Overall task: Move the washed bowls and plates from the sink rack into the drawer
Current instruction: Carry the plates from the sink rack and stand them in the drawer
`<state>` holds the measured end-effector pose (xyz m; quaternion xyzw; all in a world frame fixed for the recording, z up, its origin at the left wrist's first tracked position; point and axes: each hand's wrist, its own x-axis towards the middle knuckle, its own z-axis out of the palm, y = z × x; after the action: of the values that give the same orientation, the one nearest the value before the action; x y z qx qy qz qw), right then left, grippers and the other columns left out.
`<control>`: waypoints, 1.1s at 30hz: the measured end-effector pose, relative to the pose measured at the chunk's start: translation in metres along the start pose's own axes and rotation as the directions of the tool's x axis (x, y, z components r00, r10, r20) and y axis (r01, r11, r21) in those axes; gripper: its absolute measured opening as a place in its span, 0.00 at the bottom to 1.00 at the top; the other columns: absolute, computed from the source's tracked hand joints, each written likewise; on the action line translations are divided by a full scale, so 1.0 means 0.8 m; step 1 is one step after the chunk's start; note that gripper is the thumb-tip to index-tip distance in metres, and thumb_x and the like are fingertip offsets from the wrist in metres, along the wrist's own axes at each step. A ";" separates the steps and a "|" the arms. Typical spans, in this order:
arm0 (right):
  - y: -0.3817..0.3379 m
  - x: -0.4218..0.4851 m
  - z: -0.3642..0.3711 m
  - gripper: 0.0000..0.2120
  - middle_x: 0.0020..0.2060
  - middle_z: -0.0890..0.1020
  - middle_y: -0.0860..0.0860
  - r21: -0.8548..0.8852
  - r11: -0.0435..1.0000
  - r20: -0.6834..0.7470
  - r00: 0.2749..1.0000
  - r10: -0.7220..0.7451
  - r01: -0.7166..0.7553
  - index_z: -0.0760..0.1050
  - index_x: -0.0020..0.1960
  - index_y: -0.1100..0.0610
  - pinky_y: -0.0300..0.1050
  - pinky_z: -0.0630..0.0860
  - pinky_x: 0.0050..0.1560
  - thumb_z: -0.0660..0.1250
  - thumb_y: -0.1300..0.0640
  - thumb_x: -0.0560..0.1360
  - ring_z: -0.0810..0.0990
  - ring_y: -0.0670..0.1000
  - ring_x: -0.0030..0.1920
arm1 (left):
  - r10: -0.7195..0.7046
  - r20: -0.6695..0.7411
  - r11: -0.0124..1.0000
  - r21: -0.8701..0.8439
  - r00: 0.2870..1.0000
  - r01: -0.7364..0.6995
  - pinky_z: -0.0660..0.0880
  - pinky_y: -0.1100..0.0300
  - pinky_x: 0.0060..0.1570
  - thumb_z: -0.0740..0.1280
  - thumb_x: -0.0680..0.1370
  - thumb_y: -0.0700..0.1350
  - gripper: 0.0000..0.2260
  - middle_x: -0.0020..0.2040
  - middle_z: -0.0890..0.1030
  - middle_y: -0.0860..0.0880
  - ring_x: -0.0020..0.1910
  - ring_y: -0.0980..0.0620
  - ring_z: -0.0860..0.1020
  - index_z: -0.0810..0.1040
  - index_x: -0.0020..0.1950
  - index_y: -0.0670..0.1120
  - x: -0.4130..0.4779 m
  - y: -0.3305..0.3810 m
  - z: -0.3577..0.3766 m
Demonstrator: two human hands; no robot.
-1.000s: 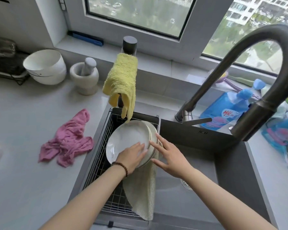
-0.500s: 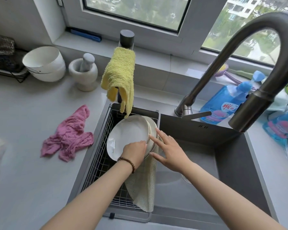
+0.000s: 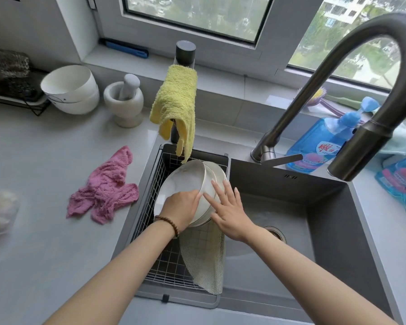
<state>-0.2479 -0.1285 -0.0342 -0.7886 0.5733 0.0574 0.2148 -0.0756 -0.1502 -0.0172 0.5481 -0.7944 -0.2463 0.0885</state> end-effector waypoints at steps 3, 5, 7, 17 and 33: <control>-0.007 0.006 0.000 0.28 0.78 0.34 0.48 0.029 0.999 -0.004 0.999 0.043 -0.043 0.44 0.80 0.45 0.43 0.18 0.64 0.50 0.51 0.83 0.23 0.49 0.72 | -0.004 -0.027 0.997 -0.074 1.000 0.002 0.69 0.54 0.35 0.50 0.82 0.49 0.14 0.31 0.70 0.49 0.34 0.44 0.73 0.67 0.40 0.46 0.001 -0.007 -0.005; -0.009 0.009 -0.002 0.28 0.78 0.35 0.49 0.015 0.998 -0.001 0.998 0.060 -0.060 0.44 0.80 0.45 0.48 0.21 0.67 0.51 0.52 0.83 0.25 0.52 0.74 | -0.012 -0.028 0.994 -0.106 1.000 0.009 0.67 0.55 0.33 0.51 0.82 0.49 0.14 0.29 0.68 0.51 0.33 0.45 0.72 0.67 0.39 0.46 0.000 -0.008 -0.006; -0.011 0.011 -0.003 0.28 0.78 0.35 0.49 0.008 0.997 0.002 0.997 0.071 -0.071 0.44 0.80 0.45 0.50 0.23 0.69 0.51 0.52 0.83 0.26 0.53 0.75 | -0.026 -0.034 0.989 -0.144 0.999 0.020 0.69 0.55 0.33 0.53 0.82 0.50 0.14 0.30 0.72 0.50 0.34 0.46 0.74 0.69 0.41 0.45 -0.003 -0.005 -0.003; -0.023 0.013 -0.006 0.28 0.79 0.36 0.50 0.007 0.995 -0.016 0.995 0.102 -0.102 0.43 0.79 0.43 0.52 0.24 0.70 0.51 0.48 0.83 0.27 0.53 0.76 | -0.141 -0.153 0.959 -0.265 0.978 0.097 0.78 0.51 0.40 0.59 0.80 0.49 0.12 0.40 0.82 0.46 0.39 0.48 0.79 0.78 0.49 0.44 -0.003 -0.003 -0.006; -0.130 -0.043 -0.035 0.46 0.78 0.49 0.40 0.836 0.547 0.030 0.995 -0.095 0.027 0.39 0.78 0.37 0.50 0.58 0.75 0.67 0.39 0.72 0.58 0.48 0.76 | -0.375 -0.286 0.729 -0.679 0.882 0.090 0.80 0.53 0.48 0.65 0.77 0.42 0.07 0.44 0.85 0.50 0.45 0.53 0.83 0.81 0.51 0.43 -0.154 0.015 -0.096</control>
<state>-0.1677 -0.0835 0.0312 -0.6090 0.4960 -0.2009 0.5855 -0.0066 -0.0567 0.0709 0.6192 -0.5464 -0.3956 0.4020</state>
